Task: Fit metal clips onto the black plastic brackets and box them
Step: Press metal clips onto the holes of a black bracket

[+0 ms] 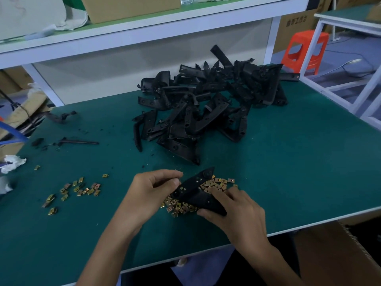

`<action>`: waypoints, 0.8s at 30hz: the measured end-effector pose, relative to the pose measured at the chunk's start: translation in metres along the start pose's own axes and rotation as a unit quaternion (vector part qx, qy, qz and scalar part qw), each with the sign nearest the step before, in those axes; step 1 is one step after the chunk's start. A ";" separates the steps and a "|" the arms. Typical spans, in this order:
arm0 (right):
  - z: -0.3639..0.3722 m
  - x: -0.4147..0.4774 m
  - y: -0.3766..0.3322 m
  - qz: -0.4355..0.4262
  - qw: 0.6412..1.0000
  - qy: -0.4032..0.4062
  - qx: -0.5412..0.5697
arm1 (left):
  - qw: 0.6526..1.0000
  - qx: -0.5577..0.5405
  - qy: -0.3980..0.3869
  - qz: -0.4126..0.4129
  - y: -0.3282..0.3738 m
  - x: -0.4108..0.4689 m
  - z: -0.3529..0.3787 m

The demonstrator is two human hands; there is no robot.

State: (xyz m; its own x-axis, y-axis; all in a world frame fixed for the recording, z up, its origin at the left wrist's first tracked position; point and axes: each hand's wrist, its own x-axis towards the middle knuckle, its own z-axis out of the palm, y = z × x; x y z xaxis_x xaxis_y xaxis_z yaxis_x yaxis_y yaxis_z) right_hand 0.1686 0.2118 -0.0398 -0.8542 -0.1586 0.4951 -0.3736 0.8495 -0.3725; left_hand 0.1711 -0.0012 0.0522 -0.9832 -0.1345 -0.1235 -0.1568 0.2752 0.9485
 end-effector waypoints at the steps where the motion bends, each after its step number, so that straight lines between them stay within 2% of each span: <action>1: 0.000 0.000 0.000 -0.001 1.000 -0.003 -0.001 | 1.000 0.004 0.001 0.000 0.000 0.000 0.000; 5: -0.002 0.000 -0.001 -0.001 1.000 -0.018 -0.005 | 1.000 0.025 0.002 0.000 0.000 0.000 -0.001; 14: 0.000 -0.001 -0.001 -0.011 1.000 -0.010 -0.010 | 0.993 0.101 -0.052 -0.010 0.002 0.002 -0.008; 21: 0.003 -0.002 0.001 -0.012 0.999 -0.016 -0.027 | 0.984 0.175 -0.018 0.014 -0.006 -0.010 -0.001; 24: 0.002 0.000 -0.001 0.011 0.999 -0.020 -0.024 | 0.971 0.230 -0.006 0.062 -0.014 -0.020 0.010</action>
State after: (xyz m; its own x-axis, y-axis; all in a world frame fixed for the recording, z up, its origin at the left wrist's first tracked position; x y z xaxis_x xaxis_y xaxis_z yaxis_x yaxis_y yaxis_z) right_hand 0.1685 0.2100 -0.0407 -0.8761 -0.1586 0.4553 -0.3377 0.8758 -0.3448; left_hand 0.1918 0.0076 0.0387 -0.9978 -0.0629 -0.0229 -0.0598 0.6856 0.7256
